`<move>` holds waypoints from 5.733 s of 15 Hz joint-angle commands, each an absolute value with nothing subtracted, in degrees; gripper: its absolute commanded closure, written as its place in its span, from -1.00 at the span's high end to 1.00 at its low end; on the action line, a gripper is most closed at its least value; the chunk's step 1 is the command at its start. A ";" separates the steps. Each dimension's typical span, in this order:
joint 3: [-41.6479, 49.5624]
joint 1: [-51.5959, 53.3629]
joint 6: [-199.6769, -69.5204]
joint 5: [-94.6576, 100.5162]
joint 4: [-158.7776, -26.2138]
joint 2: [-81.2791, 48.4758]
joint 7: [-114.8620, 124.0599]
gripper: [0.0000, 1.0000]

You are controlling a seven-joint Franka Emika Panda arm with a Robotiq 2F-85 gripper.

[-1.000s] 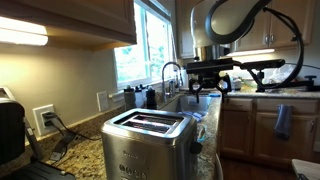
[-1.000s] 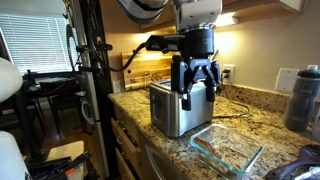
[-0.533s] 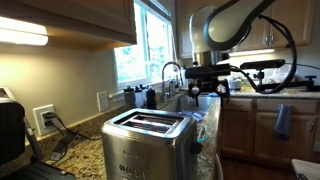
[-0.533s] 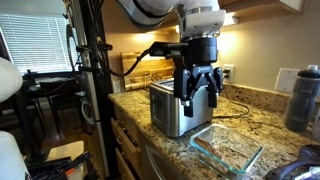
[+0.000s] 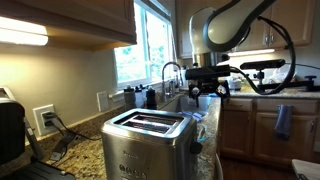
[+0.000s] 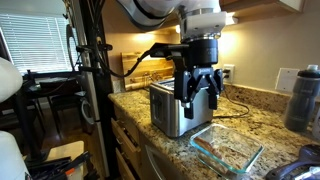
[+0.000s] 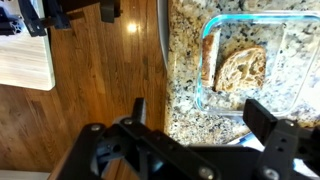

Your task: Put the slice of bread in the toaster

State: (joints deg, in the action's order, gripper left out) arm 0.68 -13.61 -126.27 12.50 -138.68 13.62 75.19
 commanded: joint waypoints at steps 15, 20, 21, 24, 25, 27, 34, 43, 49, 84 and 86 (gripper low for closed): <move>5.03 -10.72 -126.55 6.67 -131.05 -0.82 69.08 1.00; 5.85 -10.24 -126.59 5.72 -129.97 -3.58 68.36 1.00; 6.07 -10.16 -126.57 5.53 -129.77 -4.10 68.25 1.00; 6.55 -9.95 -126.35 5.05 -129.08 -5.34 68.05 1.00; 6.62 -9.84 -126.34 4.92 -128.92 -5.60 68.20 1.00; 6.58 -9.48 -126.39 4.63 -129.36 -5.63 68.64 1.00; 6.33 -7.86 -126.48 3.45 -130.98 -4.70 69.23 1.00; 6.65 -7.25 -126.96 4.37 -131.19 -5.22 71.03 1.00; 7.16 -7.28 -127.16 4.69 -131.07 -5.61 72.21 1.00; 9.15 -6.46 -129.14 10.45 -120.46 -12.84 72.96 -0.85; 9.32 -6.01 -128.98 10.26 -120.10 -12.97 73.02 -0.85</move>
